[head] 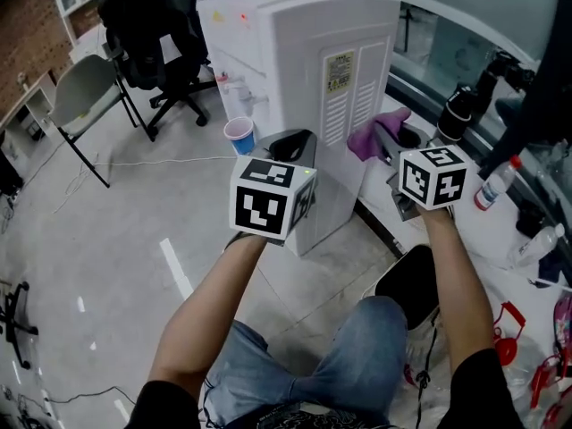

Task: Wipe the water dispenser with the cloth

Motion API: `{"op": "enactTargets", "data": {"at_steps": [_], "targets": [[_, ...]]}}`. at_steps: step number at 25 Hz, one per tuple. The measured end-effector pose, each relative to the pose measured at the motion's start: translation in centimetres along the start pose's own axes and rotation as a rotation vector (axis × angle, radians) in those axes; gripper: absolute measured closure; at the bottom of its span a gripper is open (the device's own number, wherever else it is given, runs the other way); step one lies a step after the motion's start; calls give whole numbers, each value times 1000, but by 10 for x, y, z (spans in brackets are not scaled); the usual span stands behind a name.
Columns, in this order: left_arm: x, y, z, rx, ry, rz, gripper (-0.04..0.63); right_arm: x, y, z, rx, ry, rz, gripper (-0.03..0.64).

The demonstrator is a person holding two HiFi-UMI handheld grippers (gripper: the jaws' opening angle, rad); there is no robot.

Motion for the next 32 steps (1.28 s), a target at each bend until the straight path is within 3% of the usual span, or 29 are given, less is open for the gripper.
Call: {"op": "enactTargets", "data": {"at_steps": [6, 20, 24, 32], "targets": [[-12, 12, -16, 19, 10, -3, 568, -27, 0, -81, 54, 140, -25, 572], [-29, 29, -36, 43, -3, -20, 568, -55, -8, -208, 164, 249, -30, 572], [-33, 32, -38, 51, 0, -27, 568, -63, -15, -222, 173, 268, -27, 572], [-38, 39, -33, 48, 12, -41, 568, -63, -23, -205, 144, 236, -39, 572]]}}
Point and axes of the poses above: the fingertips, and each gripper's own axes: y backward along the fingers, x to its right, z out of its underside, the point moved 7 cm from there along y, backward along the fingers, and after that the axes turned 11 degrees about -z, right-handed, at the moved point
